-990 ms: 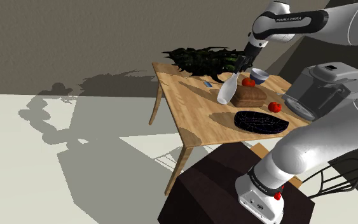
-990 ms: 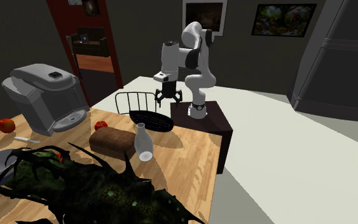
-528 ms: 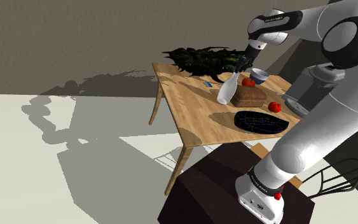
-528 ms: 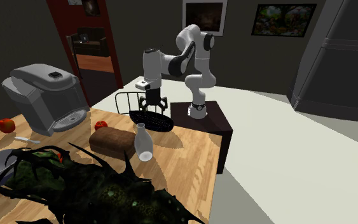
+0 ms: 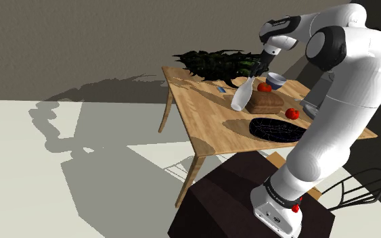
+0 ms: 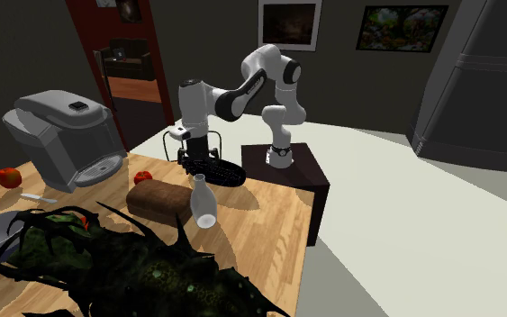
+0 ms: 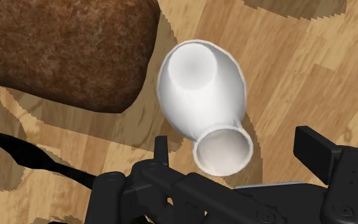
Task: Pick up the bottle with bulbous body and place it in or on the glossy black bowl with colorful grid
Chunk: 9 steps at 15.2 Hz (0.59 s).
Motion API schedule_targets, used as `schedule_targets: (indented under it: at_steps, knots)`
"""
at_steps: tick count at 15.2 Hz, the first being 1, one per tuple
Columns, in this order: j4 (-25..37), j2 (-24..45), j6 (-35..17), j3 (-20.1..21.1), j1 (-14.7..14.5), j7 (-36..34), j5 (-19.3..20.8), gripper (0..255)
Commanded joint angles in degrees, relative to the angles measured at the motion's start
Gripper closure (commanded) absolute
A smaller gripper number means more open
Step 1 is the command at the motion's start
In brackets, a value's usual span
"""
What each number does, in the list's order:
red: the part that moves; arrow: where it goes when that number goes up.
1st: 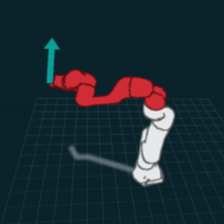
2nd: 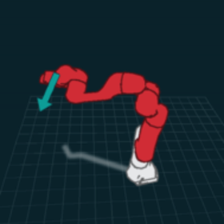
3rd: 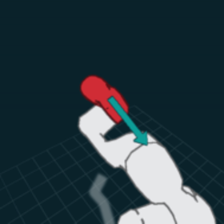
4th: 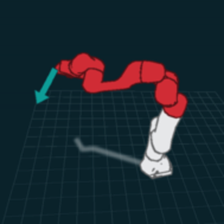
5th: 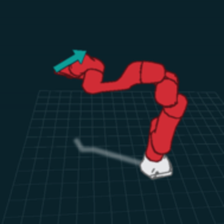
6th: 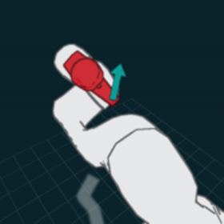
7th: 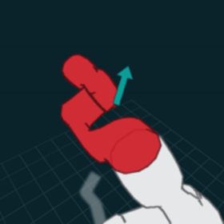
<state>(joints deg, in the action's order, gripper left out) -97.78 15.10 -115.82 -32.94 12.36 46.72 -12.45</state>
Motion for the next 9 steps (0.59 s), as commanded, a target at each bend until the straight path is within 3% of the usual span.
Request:
schedule_targets:
  at_steps: [1,9]
  knots:
    - [-0.28,1.08,-1.16,0.19,0.34,0.58,-0.78,0]
    - [-1.93,2.56,-4.03,0.61,0.57,1.27,-1.87,0]
